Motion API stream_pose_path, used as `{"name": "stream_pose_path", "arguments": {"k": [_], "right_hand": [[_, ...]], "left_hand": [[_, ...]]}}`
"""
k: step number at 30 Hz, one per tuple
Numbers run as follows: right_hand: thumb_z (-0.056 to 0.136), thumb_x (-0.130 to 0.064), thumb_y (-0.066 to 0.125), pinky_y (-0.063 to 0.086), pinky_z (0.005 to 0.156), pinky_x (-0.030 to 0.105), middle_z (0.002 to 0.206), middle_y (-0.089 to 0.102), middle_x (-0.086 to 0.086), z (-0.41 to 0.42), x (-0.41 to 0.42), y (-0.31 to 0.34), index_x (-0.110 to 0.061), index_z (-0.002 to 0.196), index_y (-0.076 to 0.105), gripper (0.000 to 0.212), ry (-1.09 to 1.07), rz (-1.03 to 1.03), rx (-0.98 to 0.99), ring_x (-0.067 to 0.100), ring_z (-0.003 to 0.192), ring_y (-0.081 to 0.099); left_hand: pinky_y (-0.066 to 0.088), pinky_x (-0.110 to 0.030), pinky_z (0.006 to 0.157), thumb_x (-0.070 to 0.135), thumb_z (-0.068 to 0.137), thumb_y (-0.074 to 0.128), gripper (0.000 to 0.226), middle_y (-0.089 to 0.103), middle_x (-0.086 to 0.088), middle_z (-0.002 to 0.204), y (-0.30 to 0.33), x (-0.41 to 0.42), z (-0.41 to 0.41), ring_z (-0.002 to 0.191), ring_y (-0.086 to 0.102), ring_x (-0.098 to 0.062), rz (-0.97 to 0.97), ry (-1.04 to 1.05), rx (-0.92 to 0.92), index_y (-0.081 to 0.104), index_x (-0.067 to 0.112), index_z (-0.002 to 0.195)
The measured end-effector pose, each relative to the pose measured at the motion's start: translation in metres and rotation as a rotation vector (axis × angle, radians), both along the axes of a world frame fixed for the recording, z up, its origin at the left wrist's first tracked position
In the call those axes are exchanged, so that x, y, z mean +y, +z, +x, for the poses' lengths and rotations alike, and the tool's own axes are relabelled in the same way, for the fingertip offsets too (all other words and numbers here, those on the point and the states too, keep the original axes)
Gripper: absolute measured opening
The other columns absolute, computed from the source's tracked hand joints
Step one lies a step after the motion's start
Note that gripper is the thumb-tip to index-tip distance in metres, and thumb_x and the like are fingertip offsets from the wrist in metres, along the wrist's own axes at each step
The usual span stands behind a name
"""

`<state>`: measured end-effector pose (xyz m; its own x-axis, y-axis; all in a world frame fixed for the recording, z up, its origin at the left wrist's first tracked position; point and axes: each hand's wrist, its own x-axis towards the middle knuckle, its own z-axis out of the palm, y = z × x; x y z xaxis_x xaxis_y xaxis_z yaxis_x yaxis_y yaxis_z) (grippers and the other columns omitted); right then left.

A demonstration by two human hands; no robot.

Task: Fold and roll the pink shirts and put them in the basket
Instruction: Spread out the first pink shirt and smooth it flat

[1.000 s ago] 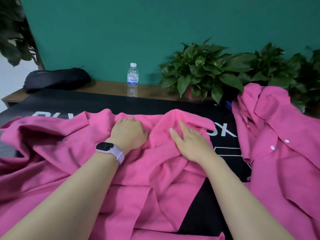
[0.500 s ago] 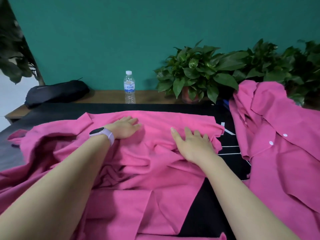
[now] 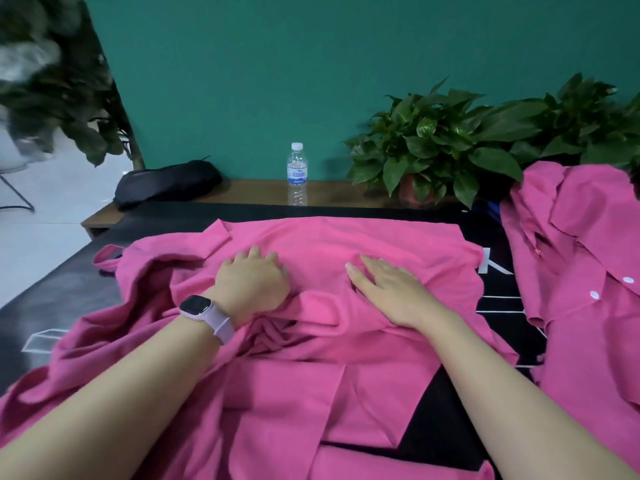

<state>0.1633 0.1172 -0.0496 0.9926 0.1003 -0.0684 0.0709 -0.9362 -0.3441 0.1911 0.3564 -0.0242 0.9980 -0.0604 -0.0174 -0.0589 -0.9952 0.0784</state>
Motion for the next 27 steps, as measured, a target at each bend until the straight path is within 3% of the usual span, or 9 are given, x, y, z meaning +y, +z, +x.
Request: {"name": "stream_pose_path", "arguments": {"k": [3,6,9,13,17,20,22,27], "right_hand": [[0.083,-0.083,0.001,0.009,0.126,0.041,0.168,0.018,-0.005,0.007,-0.002,-0.003,-0.025,0.162,0.014,0.098,0.014,-0.067,-0.037,0.014,0.155,0.014],[0.076,-0.085,-0.003,0.015,0.125,0.043,0.167,0.022,-0.006,0.014,-0.001,-0.004,-0.031,0.162,0.016,0.103,0.06,-0.106,-0.099,0.015,0.154,0.018],[0.083,-0.079,0.006,0.021,0.122,0.038,0.162,0.034,-0.006,0.014,0.0,-0.001,-0.029,0.158,0.032,0.093,0.057,-0.01,-0.195,0.012,0.15,0.028],[0.094,-0.068,0.018,0.032,0.115,0.036,0.149,0.054,-0.002,-0.005,0.021,0.021,-0.022,0.143,0.056,0.077,0.103,0.089,-0.357,0.017,0.14,0.045],[0.103,-0.059,0.033,0.028,0.106,0.022,0.148,0.053,-0.008,-0.001,0.089,0.053,-0.027,0.142,0.058,0.056,0.228,0.239,-0.118,0.013,0.139,0.045],[0.107,-0.053,0.026,0.028,0.113,0.03,0.155,0.046,-0.002,0.013,0.149,0.054,-0.026,0.147,0.05,0.055,0.307,0.109,-0.003,0.019,0.143,0.04],[0.108,-0.05,0.02,0.031,0.118,0.039,0.157,0.044,0.005,0.022,0.17,0.041,-0.02,0.149,0.047,0.057,0.25,0.042,0.026,0.025,0.143,0.041],[0.105,-0.057,0.016,0.035,0.114,0.048,0.154,0.044,0.009,0.042,0.176,0.007,-0.013,0.148,0.045,0.068,0.117,-0.115,0.003,0.029,0.141,0.042]], "left_hand": [[0.045,-0.045,0.099,0.033,0.105,0.025,0.044,0.057,-0.015,0.136,0.011,0.04,-0.019,0.122,0.056,-0.038,-0.005,0.102,0.035,0.056,0.017,0.132],[0.043,-0.043,0.1,0.052,0.104,0.019,0.062,0.059,-0.015,0.136,-0.001,0.065,-0.039,0.122,0.057,-0.037,0.081,0.169,0.049,0.059,0.013,0.13],[0.041,-0.043,0.1,0.064,0.098,0.029,0.07,0.056,-0.022,0.133,-0.019,0.068,-0.048,0.121,0.053,-0.041,0.065,0.25,-0.068,0.054,0.007,0.131],[0.039,-0.045,0.102,0.075,0.09,0.034,0.074,0.051,-0.015,0.135,-0.023,0.078,-0.043,0.124,0.048,-0.04,-0.096,0.222,-0.101,0.055,0.018,0.133],[0.035,-0.045,0.113,0.08,0.089,0.028,0.082,0.046,-0.01,0.15,-0.024,0.092,-0.026,0.136,0.042,-0.036,-0.284,0.165,-0.056,0.052,0.021,0.142],[0.028,-0.044,0.118,0.074,0.094,0.025,0.08,0.037,-0.002,0.159,-0.027,0.1,-0.018,0.146,0.032,-0.03,-0.392,0.147,-0.065,0.031,0.024,0.156],[0.022,-0.045,0.121,0.073,0.095,0.022,0.082,0.029,0.001,0.163,-0.031,0.102,-0.018,0.151,0.022,-0.03,-0.374,0.148,-0.045,0.016,0.024,0.16],[0.009,-0.044,0.125,0.069,0.097,0.025,0.084,0.008,0.003,0.168,-0.032,0.106,-0.006,0.154,0.006,-0.033,-0.297,0.09,0.092,0.003,0.021,0.161]]}}
